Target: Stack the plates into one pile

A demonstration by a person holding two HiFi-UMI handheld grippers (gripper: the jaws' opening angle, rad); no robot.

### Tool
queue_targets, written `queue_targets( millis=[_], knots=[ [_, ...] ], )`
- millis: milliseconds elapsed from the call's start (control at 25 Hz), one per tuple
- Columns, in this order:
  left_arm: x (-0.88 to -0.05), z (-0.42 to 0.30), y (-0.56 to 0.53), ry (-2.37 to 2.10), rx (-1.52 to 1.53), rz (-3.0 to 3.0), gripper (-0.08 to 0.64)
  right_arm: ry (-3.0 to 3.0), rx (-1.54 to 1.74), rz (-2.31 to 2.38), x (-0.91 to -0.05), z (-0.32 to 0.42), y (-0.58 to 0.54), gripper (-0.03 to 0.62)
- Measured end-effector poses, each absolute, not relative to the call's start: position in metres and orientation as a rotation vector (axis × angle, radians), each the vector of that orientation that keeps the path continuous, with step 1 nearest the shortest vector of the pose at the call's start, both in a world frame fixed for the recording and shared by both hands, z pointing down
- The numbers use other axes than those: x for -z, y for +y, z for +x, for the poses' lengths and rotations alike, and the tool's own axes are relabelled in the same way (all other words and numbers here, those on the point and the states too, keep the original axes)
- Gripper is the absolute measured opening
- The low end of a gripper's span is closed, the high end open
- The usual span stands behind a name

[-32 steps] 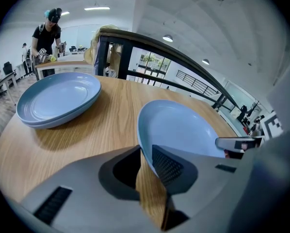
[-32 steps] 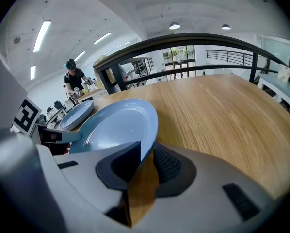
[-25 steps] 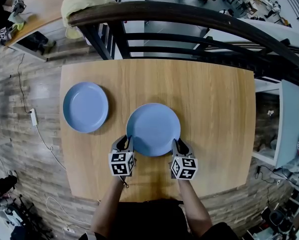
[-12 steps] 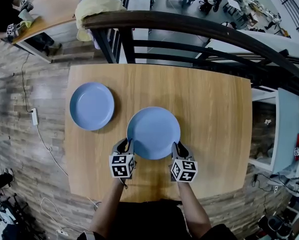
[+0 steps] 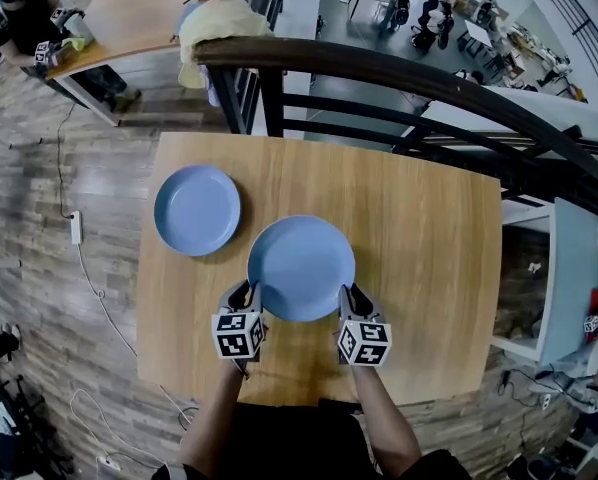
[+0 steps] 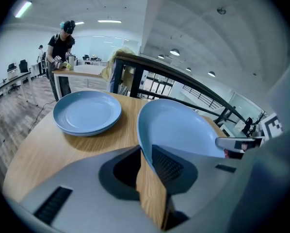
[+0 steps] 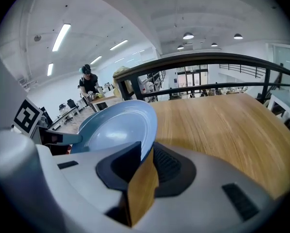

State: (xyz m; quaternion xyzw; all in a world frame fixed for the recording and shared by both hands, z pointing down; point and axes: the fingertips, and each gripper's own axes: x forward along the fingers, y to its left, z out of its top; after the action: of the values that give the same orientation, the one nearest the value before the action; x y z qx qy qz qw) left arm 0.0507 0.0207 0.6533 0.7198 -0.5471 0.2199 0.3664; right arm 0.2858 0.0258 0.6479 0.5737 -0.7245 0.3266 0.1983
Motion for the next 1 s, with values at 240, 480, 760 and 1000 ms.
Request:
queue_targets(
  millis=[240, 480, 760, 1000],
  knots=[
    [-0.636, 0.031, 0.037, -1.478, -0.534, 1.798, 0.084, -2.092, -0.903, 1.559, -0.628, 0.267, 0.025, 0.089],
    [-0.629, -0.001, 0.039, -1.512, -0.492, 1.801, 0.084, -2.133, -0.866, 1.539, -0.624, 0.233, 0.018, 0.087],
    [-0.615, -0.031, 0.039, -1.500, -0.469, 1.838, 0.083, -2.114, -0.849, 1.565, -0.611, 0.204, 0.026, 0.087],
    [-0.607, -0.068, 0.043, -1.503, -0.455, 1.850, 0.083, -2.115, -0.834, 1.563, -0.602, 0.167, 0.031, 0.089]
  ],
)
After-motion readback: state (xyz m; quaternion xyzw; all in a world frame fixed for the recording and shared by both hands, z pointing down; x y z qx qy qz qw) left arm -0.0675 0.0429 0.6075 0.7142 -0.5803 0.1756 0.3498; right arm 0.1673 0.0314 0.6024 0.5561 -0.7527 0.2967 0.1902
